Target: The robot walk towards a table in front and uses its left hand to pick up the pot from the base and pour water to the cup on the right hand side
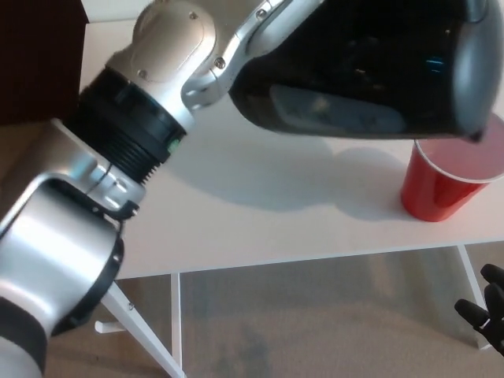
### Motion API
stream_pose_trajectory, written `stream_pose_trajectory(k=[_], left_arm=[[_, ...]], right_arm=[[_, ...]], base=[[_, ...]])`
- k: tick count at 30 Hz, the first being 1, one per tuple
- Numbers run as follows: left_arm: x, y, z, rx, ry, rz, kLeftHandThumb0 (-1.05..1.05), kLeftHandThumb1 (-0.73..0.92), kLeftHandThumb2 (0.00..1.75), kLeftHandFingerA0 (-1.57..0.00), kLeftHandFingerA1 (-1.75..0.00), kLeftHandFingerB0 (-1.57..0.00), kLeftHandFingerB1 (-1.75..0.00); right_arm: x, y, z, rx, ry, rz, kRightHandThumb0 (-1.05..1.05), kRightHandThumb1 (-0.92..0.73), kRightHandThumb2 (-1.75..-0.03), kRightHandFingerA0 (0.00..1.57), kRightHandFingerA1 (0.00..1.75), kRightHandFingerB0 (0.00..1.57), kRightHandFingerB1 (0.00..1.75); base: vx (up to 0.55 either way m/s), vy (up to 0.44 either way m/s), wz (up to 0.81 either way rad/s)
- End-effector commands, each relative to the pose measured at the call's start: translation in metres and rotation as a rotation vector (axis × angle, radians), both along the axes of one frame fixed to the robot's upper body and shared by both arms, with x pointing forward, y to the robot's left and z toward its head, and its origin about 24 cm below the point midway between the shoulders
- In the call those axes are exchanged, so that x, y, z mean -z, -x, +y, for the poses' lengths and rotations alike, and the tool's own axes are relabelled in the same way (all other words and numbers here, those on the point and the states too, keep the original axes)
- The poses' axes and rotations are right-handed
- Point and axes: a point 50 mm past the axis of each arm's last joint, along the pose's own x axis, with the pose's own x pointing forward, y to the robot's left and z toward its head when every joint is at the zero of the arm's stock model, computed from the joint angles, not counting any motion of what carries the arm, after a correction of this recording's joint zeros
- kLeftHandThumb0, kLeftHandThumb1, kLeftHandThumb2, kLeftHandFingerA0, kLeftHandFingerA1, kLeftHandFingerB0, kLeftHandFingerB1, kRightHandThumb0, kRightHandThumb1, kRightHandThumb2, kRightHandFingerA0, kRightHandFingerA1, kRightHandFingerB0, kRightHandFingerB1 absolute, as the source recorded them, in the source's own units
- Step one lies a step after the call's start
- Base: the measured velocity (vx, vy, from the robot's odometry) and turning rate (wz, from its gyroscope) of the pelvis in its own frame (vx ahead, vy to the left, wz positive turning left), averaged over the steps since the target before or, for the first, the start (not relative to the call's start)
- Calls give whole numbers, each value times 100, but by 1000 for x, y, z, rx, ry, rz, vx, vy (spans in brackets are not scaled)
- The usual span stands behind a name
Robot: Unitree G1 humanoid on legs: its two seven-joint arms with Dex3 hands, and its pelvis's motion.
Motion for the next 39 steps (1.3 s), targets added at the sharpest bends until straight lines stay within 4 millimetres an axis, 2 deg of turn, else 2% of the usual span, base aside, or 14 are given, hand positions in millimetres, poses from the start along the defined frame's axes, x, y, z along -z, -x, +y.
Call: stream_pose_trajectory(k=[1,3,4,7,10,11,14,17,19,21,22,23,37,39], left_arm=[[-15,-16,35,-48,528,447,-9,80,70,-79,-171,-72,-140],[-10,-20,45,-26,650,564,-9,80,70,-79,-171,-72,-140],[-2,-25,56,6,751,641,-14,77,76,-84,-150,-78,-114],[25,-38,91,79,1113,892,-11,75,78,-81,-157,-77,-122],[27,-38,94,84,1143,914,-11,75,78,-81,-157,-77,-122],[33,-40,102,97,1219,958,-8,75,81,-74,-167,-69,-129],[53,-44,125,124,1419,1058,-8,74,82,-70,-170,-66,-131],[55,-44,127,127,1432,1066,-8,74,82,-70,-170,-66,-131],[78,-45,146,128,1582,1113,-8,75,83,-72,-171,-67,-134],[83,-45,152,136,1637,1130,-7,76,82,-71,-171,-65,-136],[93,-47,160,131,1702,1135,-5,66,95,-76,-173,-74,-136],[97,-48,164,129,1731,1138,-5,66,95,-76,-173,-74,-136],[143,-37,163,63,1799,1222,-4,72,85,-69,-174,-66,-139],[150,-36,161,64,1806,1243,-4,72,86,-68,-174,-67,-135]], right_arm=[[0,4,-5,25,-4,-1,-46,-54,-61,44,90,53,66],[1,6,-5,30,-11,2,-46,-54,-61,44,90,53,66],[1,7,-5,24,-10,4,-46,-57,-63,40,86,48,64],[2,10,-5,19,4,11,-45,-58,-60,47,87,50,63],[3,10,-5,20,4,13,-45,-58,-60,47,87,50,63],[3,11,-5,16,2,11,-44,-58,-61,48,89,47,62],[3,13,-5,-8,20,10,-48,-60,-61,45,88,48,59],[3,13,-5,-10,22,10,-48,-60,-61,45,88,48,59],[4,15,-4,-4,15,19,-47,-57,-61,45,85,47,58],[4,15,-4,-4,25,21,-47,-58,-59,46,84,47,56],[4,15,-4,-2,18,22,-43,-59,-59,46,86,44,56],[5,15,-4,-1,14,21,-43,-59,-59,46,86,44,56],[5,13,0,4,12,20,-46,-56,-62,43,84,49,60],[5,13,1,2,18,18,-46,-57,-59,49,87,50,60]], base=[[0,0,0],[0,0,0],[0,0,0],[0,0,0],[0,0,0],[0,0,0],[0,0,0],[0,0,0],[0,0,0],[0,0,0],[0,0,0],[0,0,0],[0,0,0],[0,0,0]])
